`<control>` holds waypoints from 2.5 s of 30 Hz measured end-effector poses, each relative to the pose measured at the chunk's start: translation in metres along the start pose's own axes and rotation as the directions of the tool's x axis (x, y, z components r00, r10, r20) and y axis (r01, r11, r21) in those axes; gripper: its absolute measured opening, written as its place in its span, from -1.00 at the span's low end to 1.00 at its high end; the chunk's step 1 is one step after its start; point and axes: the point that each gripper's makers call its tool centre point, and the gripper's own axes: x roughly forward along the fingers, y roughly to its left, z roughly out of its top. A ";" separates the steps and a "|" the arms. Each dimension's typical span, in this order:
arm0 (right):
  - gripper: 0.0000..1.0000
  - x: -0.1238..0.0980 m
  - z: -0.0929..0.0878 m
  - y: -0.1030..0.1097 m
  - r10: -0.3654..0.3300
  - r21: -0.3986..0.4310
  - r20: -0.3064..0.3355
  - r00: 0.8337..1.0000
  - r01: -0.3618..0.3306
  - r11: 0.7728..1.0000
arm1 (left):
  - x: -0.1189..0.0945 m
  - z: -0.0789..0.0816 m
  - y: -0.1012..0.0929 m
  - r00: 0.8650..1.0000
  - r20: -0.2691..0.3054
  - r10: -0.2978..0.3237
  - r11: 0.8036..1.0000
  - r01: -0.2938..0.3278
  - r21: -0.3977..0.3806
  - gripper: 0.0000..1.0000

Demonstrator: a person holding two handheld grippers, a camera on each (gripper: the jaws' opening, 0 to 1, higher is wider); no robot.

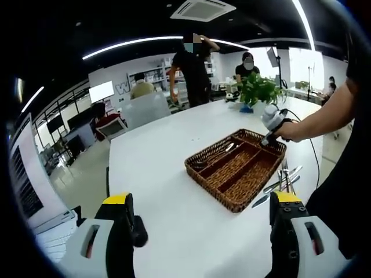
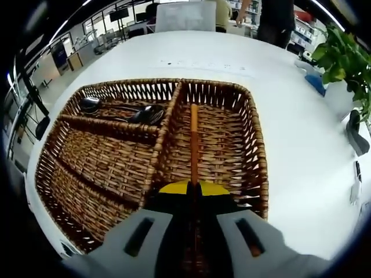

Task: Arrange the knives, forks, and spoons in their matching storage slots by inserting each utensil handle-first until every utensil is classified and aligned in the correct compartment

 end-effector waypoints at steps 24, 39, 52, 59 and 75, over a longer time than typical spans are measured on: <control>-0.60 0.000 0.008 -0.009 0.046 -0.072 0.049 0.998 -0.043 0.996 | 0.004 0.005 0.002 1.000 0.018 -0.003 1.000 0.003 -0.001 0.98; 0.75 -0.068 0.057 -0.010 0.141 -0.180 0.247 0.959 -0.098 0.979 | 0.011 0.013 -0.008 0.995 0.081 -0.057 0.998 0.057 -0.005 0.99; 1.00 -0.133 0.063 0.004 0.268 -0.372 0.368 0.890 -0.124 0.920 | 0.024 0.012 -0.043 0.989 0.078 -0.129 0.991 0.131 -0.019 0.99; 1.00 -0.156 0.057 -0.010 0.311 -0.375 0.388 0.868 -0.159 0.913 | 0.029 0.024 -0.052 0.995 0.103 -0.007 0.999 0.012 -0.045 0.99; 1.00 -0.215 0.030 -0.025 0.322 -0.387 0.465 0.825 -0.138 0.912 | 0.038 0.013 -0.073 0.992 0.092 -0.086 0.996 0.081 0.047 0.99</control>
